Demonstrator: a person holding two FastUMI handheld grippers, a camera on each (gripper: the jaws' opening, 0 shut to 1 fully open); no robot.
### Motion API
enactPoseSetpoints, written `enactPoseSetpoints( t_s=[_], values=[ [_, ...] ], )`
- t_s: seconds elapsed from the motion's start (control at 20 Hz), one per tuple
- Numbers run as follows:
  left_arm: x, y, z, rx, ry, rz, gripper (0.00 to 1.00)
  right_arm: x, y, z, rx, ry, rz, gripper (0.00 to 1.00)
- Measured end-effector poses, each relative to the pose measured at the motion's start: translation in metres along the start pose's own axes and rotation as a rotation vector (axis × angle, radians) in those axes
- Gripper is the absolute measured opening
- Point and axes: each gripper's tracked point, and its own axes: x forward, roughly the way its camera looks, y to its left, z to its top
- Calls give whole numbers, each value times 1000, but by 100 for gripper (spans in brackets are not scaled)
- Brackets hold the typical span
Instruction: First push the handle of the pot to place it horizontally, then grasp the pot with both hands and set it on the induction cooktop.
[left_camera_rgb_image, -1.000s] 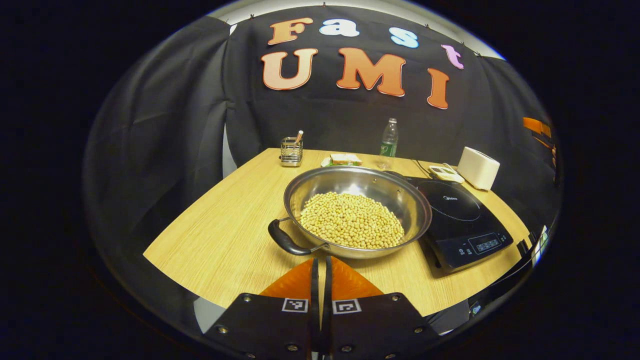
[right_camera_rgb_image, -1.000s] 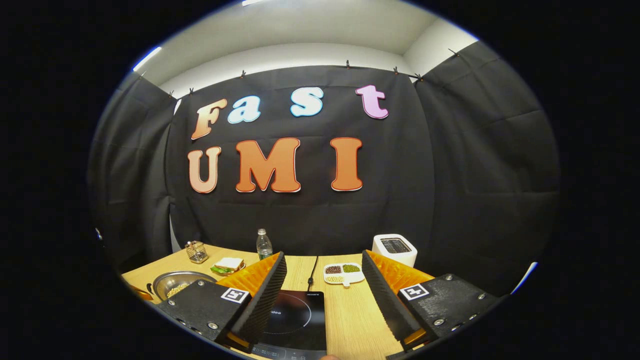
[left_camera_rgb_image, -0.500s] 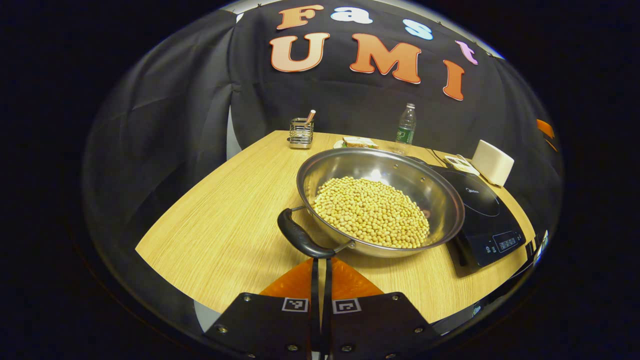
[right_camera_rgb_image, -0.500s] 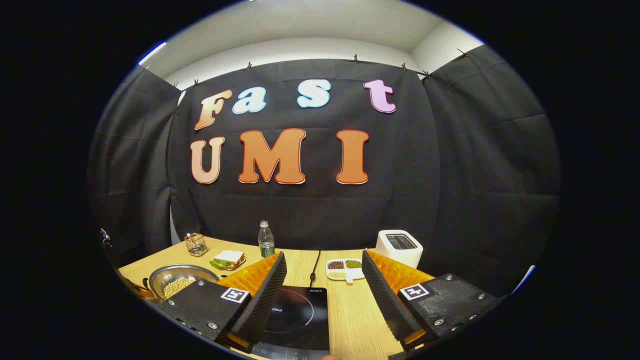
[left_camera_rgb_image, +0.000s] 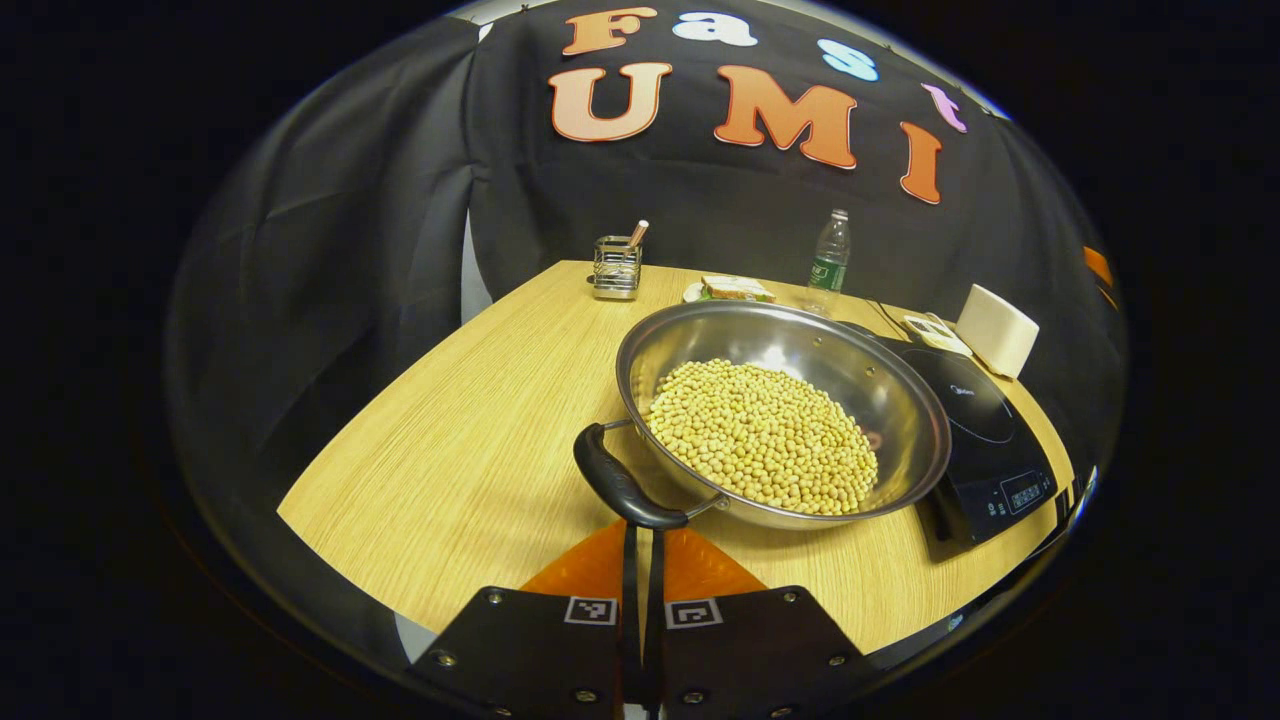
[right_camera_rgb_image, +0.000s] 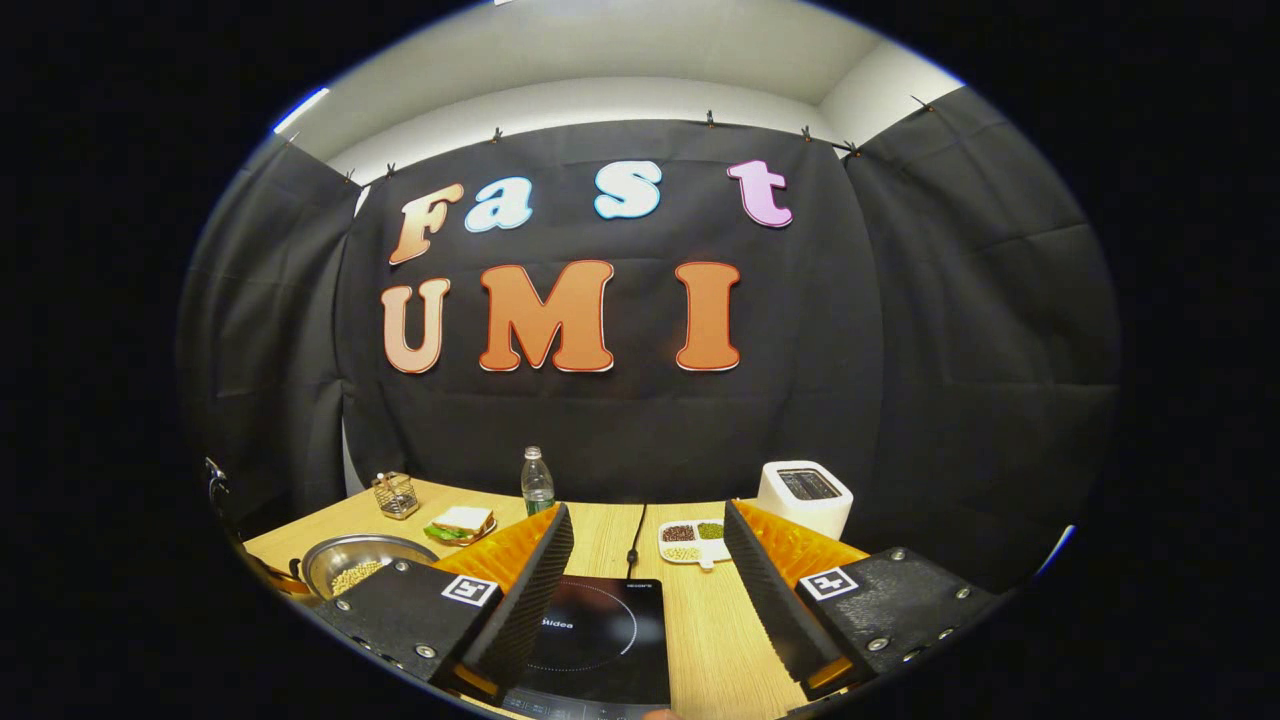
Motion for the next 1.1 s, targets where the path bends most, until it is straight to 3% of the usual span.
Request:
enactPoseSetpoints(
  t_s=[1.1],
  values=[
    [22,35,21,11,4,40,3,5,16,0,-8,3,2,94]
  ],
)
